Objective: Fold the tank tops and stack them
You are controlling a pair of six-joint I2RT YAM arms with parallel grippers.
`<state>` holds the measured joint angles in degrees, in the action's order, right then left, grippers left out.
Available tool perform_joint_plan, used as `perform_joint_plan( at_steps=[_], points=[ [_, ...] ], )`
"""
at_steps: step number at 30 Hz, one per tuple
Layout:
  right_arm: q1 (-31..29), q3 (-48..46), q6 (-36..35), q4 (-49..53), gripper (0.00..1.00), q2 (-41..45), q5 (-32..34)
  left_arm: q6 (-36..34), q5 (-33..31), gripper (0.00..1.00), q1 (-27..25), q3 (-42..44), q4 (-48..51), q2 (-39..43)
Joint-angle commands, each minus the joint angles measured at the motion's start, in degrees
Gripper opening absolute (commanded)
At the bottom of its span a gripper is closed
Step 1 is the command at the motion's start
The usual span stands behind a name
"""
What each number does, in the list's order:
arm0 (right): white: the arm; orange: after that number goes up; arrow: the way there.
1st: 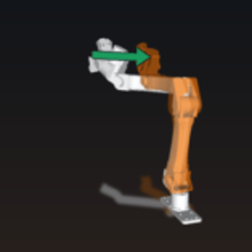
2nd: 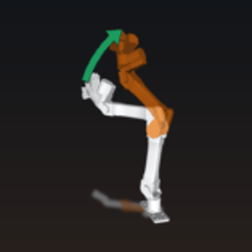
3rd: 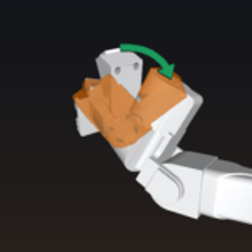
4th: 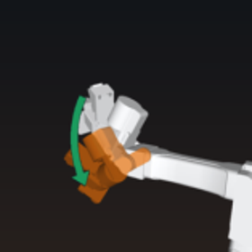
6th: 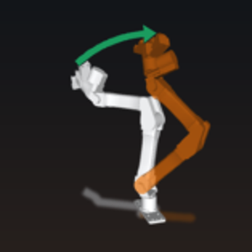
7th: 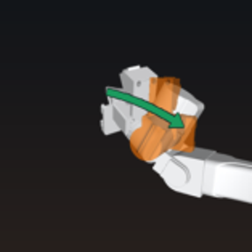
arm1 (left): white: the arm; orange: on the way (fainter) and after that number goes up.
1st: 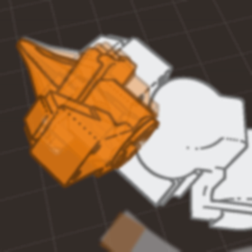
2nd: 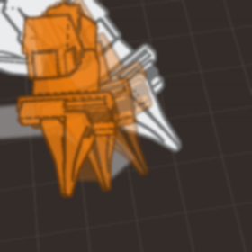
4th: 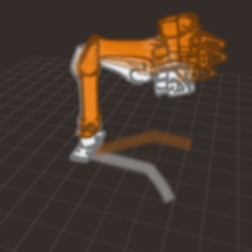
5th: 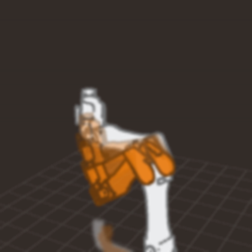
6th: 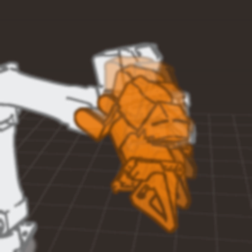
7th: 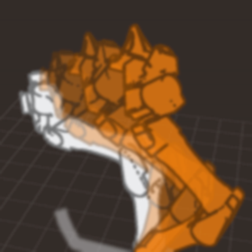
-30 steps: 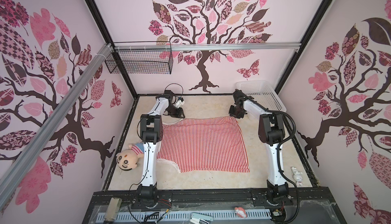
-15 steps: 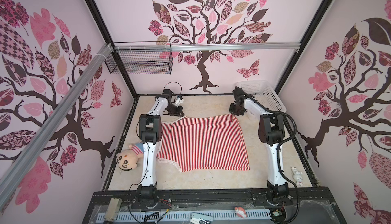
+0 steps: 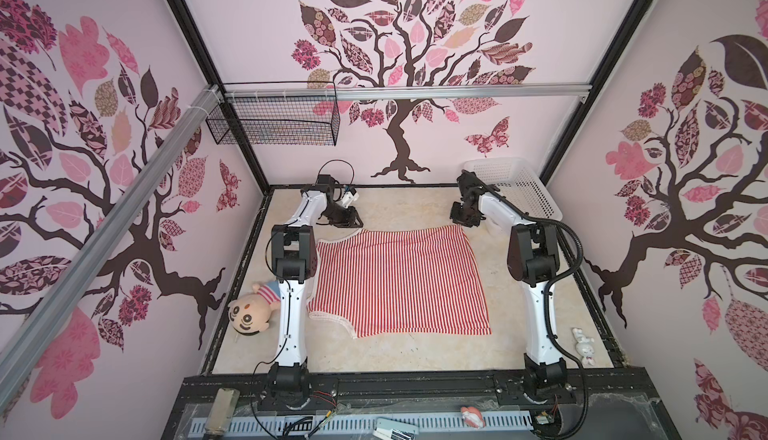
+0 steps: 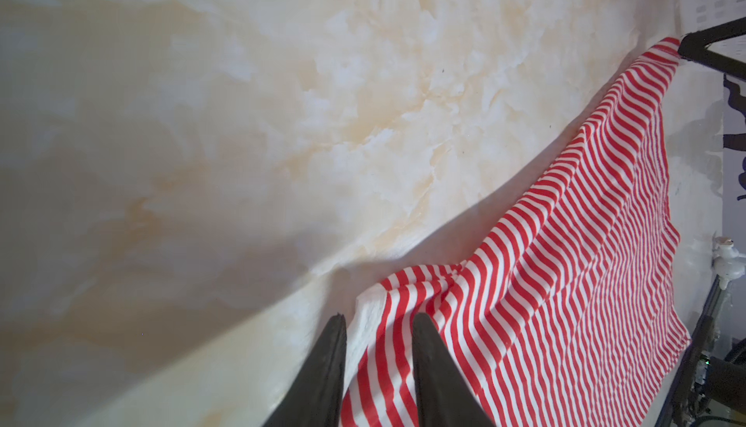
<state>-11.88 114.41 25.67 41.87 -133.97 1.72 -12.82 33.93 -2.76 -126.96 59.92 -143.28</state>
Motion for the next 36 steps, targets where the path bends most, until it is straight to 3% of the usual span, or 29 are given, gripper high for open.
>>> perform_joint_plan(
  at_steps=[1,4,8,14,19,27,36],
  points=[
    [0.1,4.0,-0.2,1.6,0.26,-1.5,-0.1,-1.7,0.9,0.32,-0.9,-1.5,2.0,-2.0],
    [0.1,6.4,-0.4,2.9,0.26,-3.2,0.4,-1.9,0.7,0.32,-1.3,-1.0,1.9,-2.1],
    [0.2,7.7,-0.4,3.5,0.35,-4.2,1.3,-1.9,-0.4,0.32,-1.3,-0.4,1.5,-2.0],
    [0.2,8.3,-1.1,4.9,0.35,-4.5,2.1,-2.4,-2.0,0.32,-1.2,1.6,0.3,-1.0],
    [0.1,7.0,-1.6,4.5,0.35,-4.1,2.3,-2.3,-1.6,0.21,-1.2,1.7,0.0,-0.9],
    [0.2,7.1,-2.0,4.9,0.35,-5.0,1.8,-0.6,-1.5,0.39,-0.7,2.1,-2.4,0.0],
    [0.1,7.4,-2.2,5.2,0.34,-6.4,1.7,-0.9,-0.5,0.41,-1.4,-0.7,-0.1,-2.5]
  ],
)
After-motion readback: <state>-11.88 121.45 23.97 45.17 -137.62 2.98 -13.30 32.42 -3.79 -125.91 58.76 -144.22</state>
